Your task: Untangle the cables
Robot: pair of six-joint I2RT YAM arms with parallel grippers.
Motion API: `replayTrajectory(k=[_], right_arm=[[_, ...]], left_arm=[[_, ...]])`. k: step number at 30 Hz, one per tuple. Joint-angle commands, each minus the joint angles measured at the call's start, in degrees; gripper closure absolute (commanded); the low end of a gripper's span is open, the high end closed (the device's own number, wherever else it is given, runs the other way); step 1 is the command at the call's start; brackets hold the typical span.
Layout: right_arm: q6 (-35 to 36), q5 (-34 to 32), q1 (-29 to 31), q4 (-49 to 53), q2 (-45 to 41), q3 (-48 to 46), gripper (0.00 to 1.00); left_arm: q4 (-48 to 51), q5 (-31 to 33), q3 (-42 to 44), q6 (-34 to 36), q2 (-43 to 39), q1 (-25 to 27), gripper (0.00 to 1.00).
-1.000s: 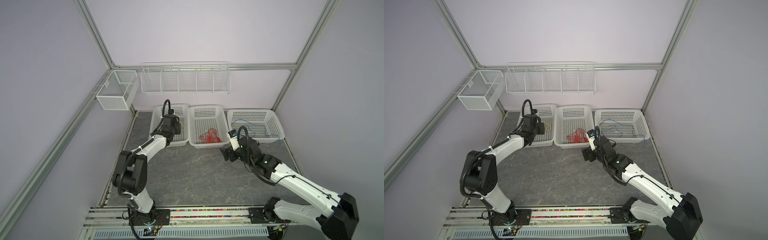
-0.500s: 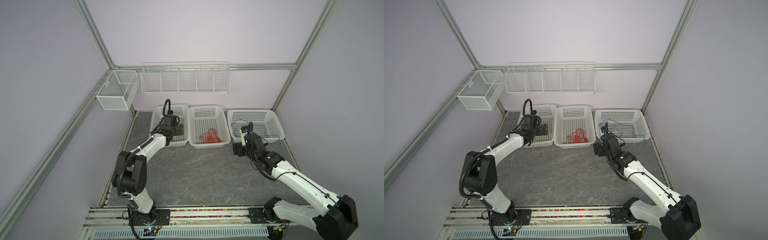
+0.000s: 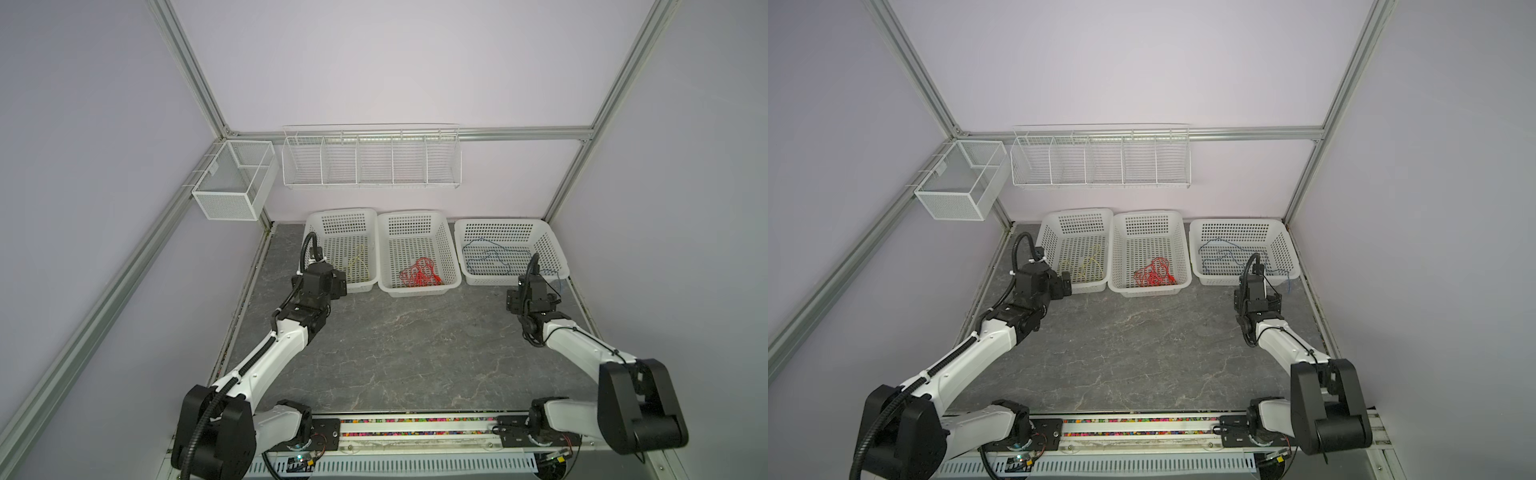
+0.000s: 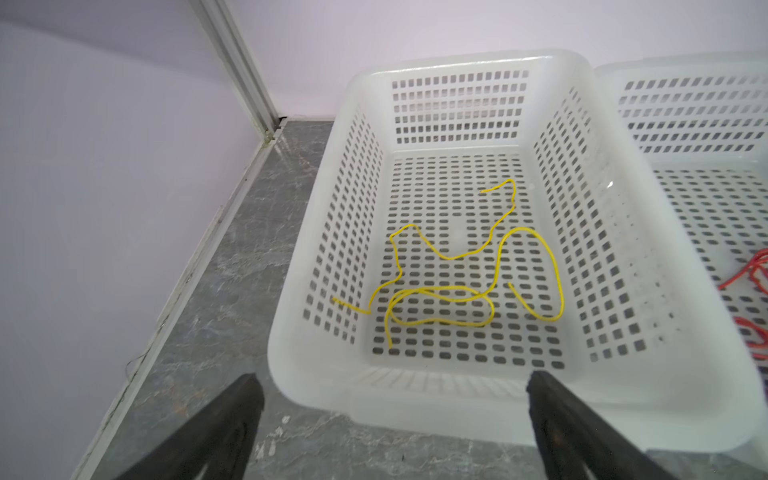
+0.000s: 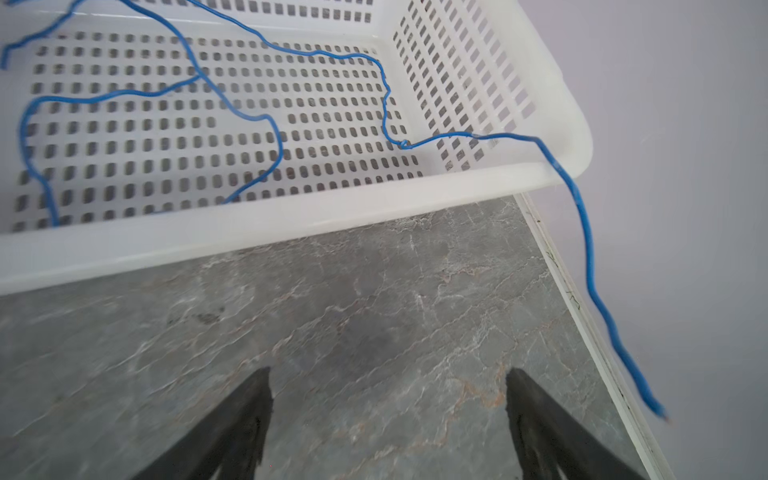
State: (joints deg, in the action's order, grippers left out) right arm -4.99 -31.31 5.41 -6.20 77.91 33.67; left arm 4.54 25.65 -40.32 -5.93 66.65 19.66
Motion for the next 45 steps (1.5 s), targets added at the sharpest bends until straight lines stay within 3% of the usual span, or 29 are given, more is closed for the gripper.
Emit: replayTrajectory(k=[1,6,9,14,19,24,26,27,30,33,37,40,45], right_arm=[[2.9,2.8,-0.7,-12.1,4.7,-0.2,0.11],[4.4,9.1,-1.7,-30.7,5.3,-6.4,0.11],[5.7,11.4,-1.8,-40.8,7.9,-10.4,0.11],[7.1,18.0,-2.6,-45.1,9.9,-12.3,0.11],[7.0,19.1,-2.9,-45.2,9.9,-12.4,0.11],[6.9,19.4,-3.0,-44.7,9.7,-12.3,0.11],[6.9,19.4,-3.0,-44.7,9.7,-12.2,0.11],[6.8,19.6,-3.2,-44.6,9.8,-12.2,0.11],[6.2,22.5,-4.5,-43.3,9.7,-11.6,0.11],[6.3,22.6,-4.6,-43.4,9.8,-11.6,0.11],[6.3,22.6,-4.5,-43.4,9.7,-11.6,0.11],[6.3,22.6,-4.6,-43.4,9.7,-11.7,0.11],[6.3,22.7,-4.6,-43.1,9.8,-11.5,0.11]], left_arm=[[-5.6,5.3,4.4,1.4,-2.5,-0.2,0.01],[-10.0,9.8,9.1,0.5,-2.4,-1.8,0.01],[-13.7,6.4,11.8,-1.4,-2.6,-6.0,0.01],[-31.4,-0.8,19.5,-0.7,-0.4,-13.2,0.01],[-42.1,-1.8,20.1,3.2,6.3,-13.4,0.01],[-59.4,-4.3,23.2,2.8,16.4,-14.5,0.00],[-72.9,-4.6,25.1,4.5,23.8,-14.6,0.00],[-74.8,-3.8,26.1,4.9,24.0,-14.2,0.00],[-65.1,-2.0,25.5,1.7,18.5,-14.4,0.00],[-68.6,-1.5,22.7,4.0,23.5,-14.3,0.00],[-51.7,-0.3,16.5,2.6,20.8,-13.6,0.01],[-59.1,-0.6,18.4,3.9,22.9,-13.6,0.01],[-58.5,-0.5,18.3,3.8,22.7,-13.6,0.01]])
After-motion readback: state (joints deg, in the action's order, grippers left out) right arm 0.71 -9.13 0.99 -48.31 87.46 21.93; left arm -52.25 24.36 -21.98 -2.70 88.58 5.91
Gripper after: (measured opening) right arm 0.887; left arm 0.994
